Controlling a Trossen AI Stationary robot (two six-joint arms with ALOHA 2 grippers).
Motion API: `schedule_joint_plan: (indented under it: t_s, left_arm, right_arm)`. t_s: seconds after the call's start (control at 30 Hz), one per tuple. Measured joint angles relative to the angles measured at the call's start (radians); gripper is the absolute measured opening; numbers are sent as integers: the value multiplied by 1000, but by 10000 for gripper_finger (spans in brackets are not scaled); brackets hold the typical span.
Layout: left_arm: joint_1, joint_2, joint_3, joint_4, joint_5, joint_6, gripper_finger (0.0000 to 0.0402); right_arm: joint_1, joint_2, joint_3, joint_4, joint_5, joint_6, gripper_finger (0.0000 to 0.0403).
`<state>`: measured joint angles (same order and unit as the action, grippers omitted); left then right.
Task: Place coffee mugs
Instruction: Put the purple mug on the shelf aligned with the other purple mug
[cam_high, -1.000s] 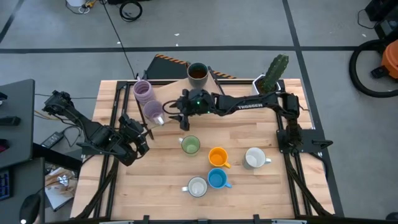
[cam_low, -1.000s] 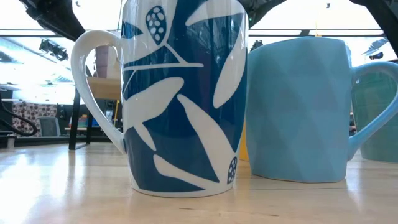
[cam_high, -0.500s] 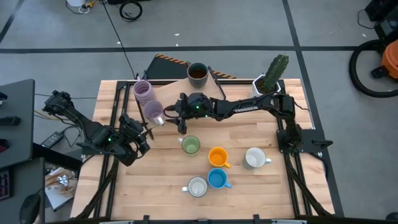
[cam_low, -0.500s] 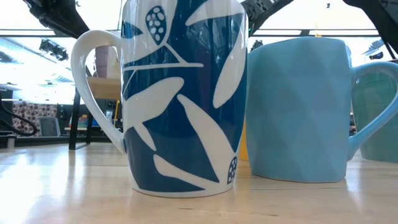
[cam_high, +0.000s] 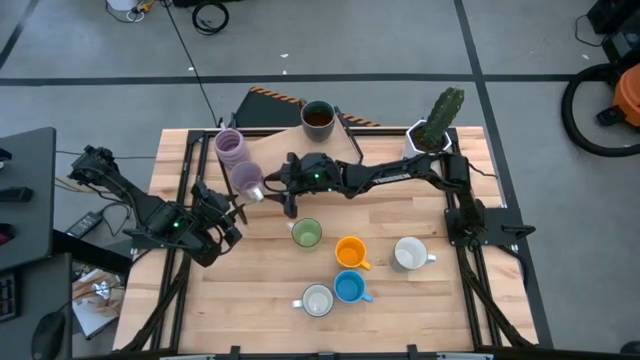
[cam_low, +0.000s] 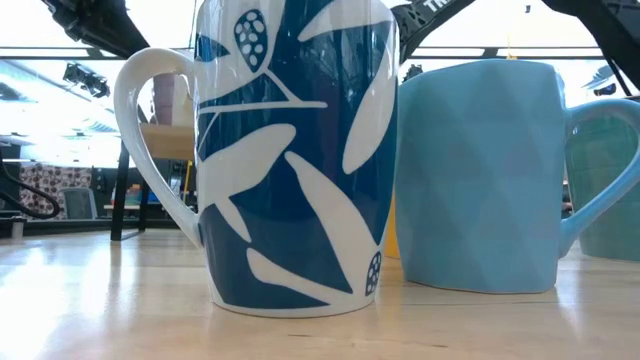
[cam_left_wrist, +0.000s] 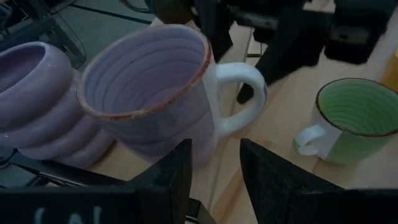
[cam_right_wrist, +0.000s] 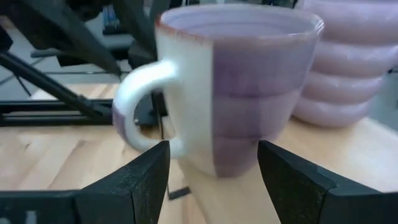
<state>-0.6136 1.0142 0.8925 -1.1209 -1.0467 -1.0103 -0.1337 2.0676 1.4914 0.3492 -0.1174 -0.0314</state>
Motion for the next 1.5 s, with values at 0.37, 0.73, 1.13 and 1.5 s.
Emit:
schedule_joint_plan:
  t_s: [0.37,0.73,1.13,1.5]
  left_arm:
    - [19,0,0,1,-3,1,141]
    - [63,0,0,-7,-5,14,141]
    - [60,0,0,-2,28,23,141]
    - [60,0,0,10,98,31,141]
  right_arm:
    - [1,26,1,36,2,12,249]
    - [-4,26,1,78,15,-25,249]
    - [-15,25,1,91,-35,-24,249]
    - [-17,25,1,85,-64,-32,249]
